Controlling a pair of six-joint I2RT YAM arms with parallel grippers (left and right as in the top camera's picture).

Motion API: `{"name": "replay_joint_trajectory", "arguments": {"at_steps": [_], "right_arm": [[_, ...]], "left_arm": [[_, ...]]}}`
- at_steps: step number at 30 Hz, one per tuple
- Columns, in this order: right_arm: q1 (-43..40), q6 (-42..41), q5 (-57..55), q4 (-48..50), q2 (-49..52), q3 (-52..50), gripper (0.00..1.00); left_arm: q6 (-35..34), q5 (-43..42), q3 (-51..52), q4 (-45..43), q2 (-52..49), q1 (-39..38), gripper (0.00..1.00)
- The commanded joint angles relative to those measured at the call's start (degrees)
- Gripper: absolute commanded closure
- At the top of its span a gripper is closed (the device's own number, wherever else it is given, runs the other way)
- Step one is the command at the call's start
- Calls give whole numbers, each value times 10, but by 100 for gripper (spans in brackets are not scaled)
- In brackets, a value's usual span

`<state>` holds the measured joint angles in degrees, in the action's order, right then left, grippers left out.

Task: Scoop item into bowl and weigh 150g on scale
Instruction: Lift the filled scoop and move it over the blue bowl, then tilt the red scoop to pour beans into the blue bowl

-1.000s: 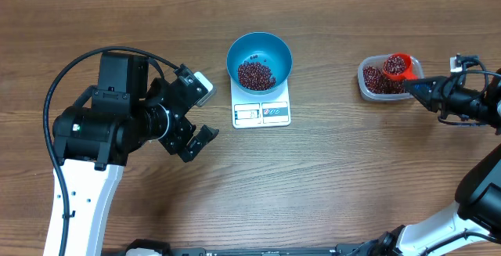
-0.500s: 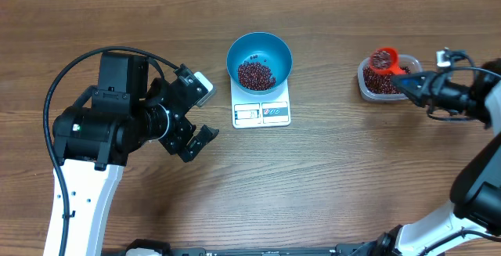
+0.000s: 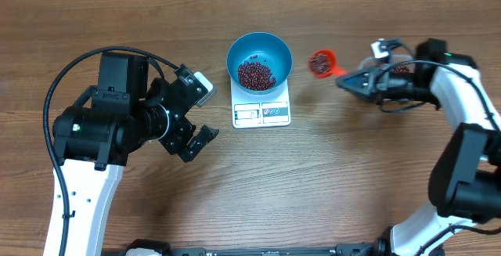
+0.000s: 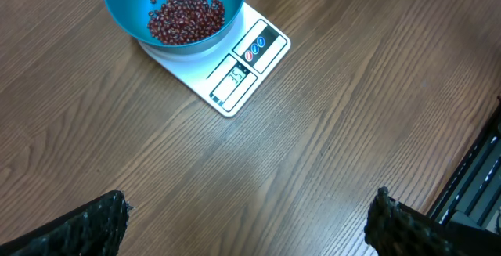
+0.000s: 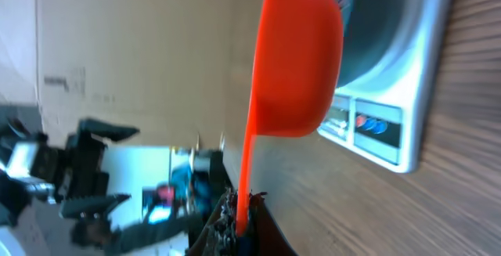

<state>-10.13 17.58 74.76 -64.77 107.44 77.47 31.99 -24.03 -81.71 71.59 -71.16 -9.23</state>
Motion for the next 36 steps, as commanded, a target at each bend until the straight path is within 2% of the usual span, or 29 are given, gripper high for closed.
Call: {"name": "replay_joint_trajectory", "arguments": {"at_steps": [1,4,7,12,19,36], "right_arm": [[43,-30,18,24,-7,38,96],[75,-77,12,70,-7,50,96],[103,-143,-27,130,-7,55,96],[142,-205,-110,218,-7,55,96],[191,-193,-273,270,-7,55,96],[263,-156,-451,271,-8,78,96]], "left_arm": [[13,-9,-8,0,0,2,0],[12,-9,-8,0,0,2,0],[12,-9,-8,0,0,2,0],[12,-9,-8,0,0,2,0],[12,-9,-8,0,0,2,0],[12,-9,-8,0,0,2,0]]}}
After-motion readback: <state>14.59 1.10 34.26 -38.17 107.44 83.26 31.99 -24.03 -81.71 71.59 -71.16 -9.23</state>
